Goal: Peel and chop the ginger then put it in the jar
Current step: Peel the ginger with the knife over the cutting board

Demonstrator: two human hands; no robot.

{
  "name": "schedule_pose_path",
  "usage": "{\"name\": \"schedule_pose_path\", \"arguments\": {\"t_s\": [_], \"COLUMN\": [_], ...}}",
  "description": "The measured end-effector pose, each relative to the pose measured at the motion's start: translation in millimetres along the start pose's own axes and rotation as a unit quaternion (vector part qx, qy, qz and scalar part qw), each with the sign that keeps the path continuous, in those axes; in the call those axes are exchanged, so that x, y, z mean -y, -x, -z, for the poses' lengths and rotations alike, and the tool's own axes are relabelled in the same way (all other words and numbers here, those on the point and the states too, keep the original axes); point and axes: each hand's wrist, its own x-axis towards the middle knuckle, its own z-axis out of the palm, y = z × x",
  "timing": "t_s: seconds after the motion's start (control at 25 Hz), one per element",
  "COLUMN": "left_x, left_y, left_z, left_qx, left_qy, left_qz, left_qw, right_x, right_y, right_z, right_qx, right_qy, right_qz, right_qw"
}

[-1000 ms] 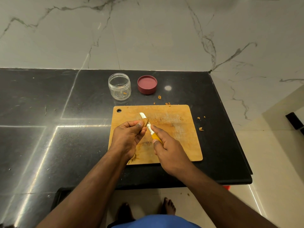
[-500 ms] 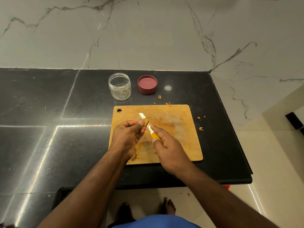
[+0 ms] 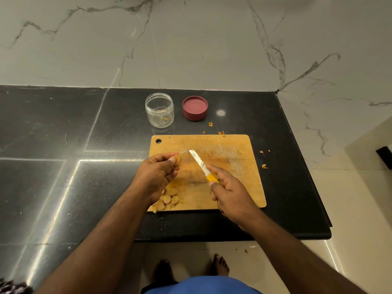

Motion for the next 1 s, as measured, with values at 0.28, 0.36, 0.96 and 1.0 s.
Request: {"name": "schedule_pose_path", "arguments": {"t_s": [0.28,0.36,0.96,1.0], "left_x": [5,6,2,2], "left_y": [2,2,5,5], "left_z": [4,6,44,45], "left_qx": [0.025,0.019,-0.034,-0.035], "left_qy": [0.014,0.028,-0.298,-0.302], "left_qz": [0.009,0.01,-0.114,-0.117], "left_qw": [1.0,0.999,0.947,0.945], "right_x": [-4,-5,-17,-17], "right_y": [7,9,17,22], "right_z": [-25,-31,-28,-31], "right_qx": [0.034,0.034,0.092,0.11], "right_qy": [0.039,0.076,0.17,0.158], "right_qz": [0.019,0.029,0.009,0.013], "right_qw": [0.998,0.996,0.981,0.981]}}
